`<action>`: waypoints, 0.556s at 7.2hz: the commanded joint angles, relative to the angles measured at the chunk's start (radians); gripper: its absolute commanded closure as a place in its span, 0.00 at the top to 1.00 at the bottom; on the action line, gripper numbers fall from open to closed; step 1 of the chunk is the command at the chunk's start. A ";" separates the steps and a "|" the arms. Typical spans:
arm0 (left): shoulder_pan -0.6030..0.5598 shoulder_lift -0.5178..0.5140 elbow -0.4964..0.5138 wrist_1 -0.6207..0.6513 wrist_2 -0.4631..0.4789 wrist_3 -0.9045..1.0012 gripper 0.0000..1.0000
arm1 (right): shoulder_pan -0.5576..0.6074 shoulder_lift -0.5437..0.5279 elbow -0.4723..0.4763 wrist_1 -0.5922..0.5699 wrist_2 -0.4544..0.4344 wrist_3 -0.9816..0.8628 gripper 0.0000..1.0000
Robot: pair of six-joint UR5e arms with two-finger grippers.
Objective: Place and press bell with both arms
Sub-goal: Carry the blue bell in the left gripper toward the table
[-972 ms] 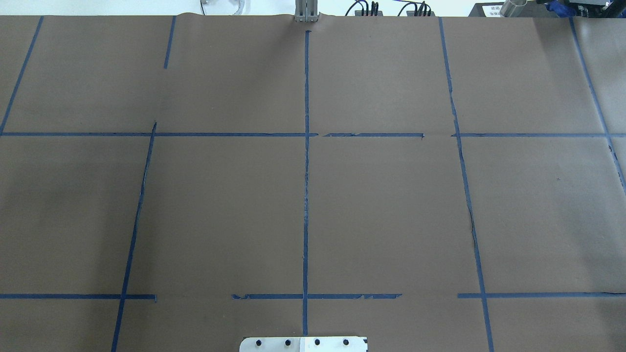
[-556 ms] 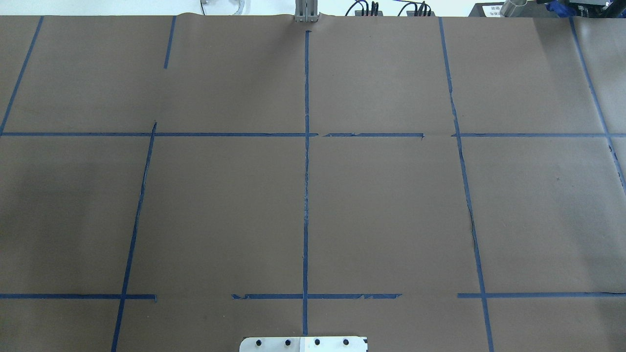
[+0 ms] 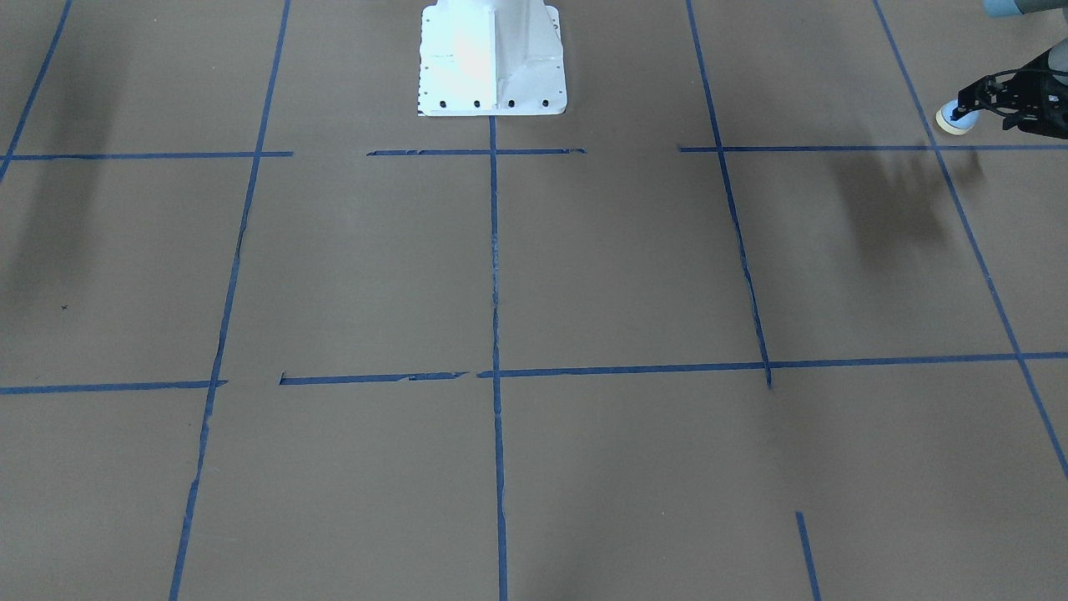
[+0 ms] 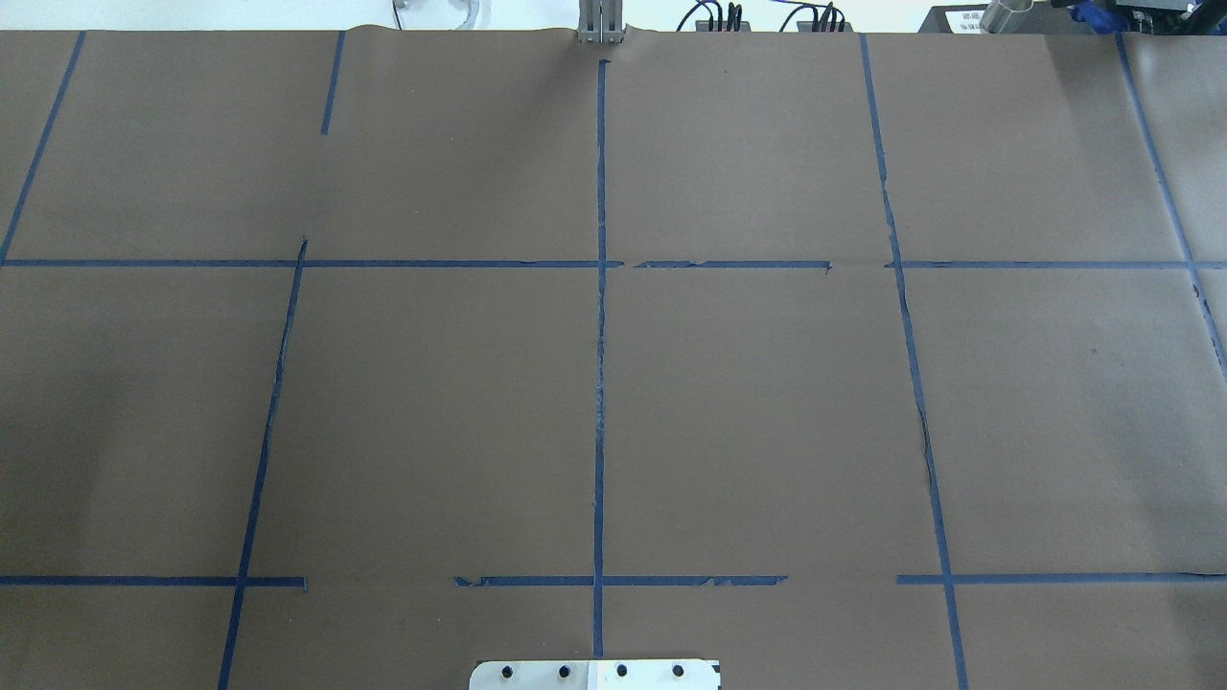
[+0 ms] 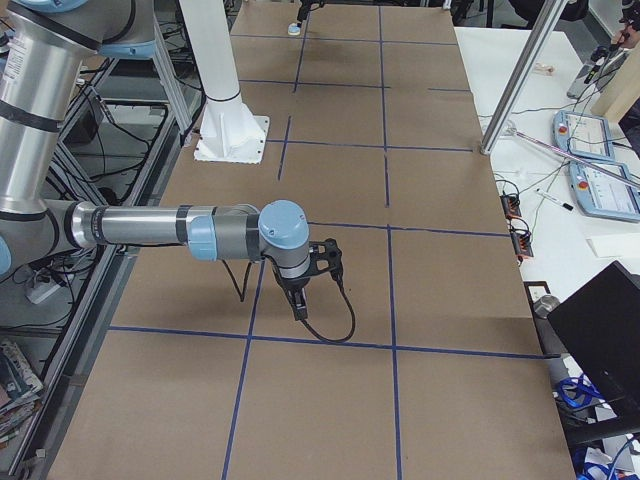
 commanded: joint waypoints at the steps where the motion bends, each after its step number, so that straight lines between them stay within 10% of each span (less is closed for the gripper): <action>1: 0.032 0.007 0.047 -0.049 0.000 0.001 1.00 | 0.000 -0.009 -0.002 -0.004 0.005 0.000 1.00; 4: 0.095 0.006 0.050 -0.069 0.000 0.002 1.00 | 0.000 -0.009 -0.005 -0.004 0.031 0.000 1.00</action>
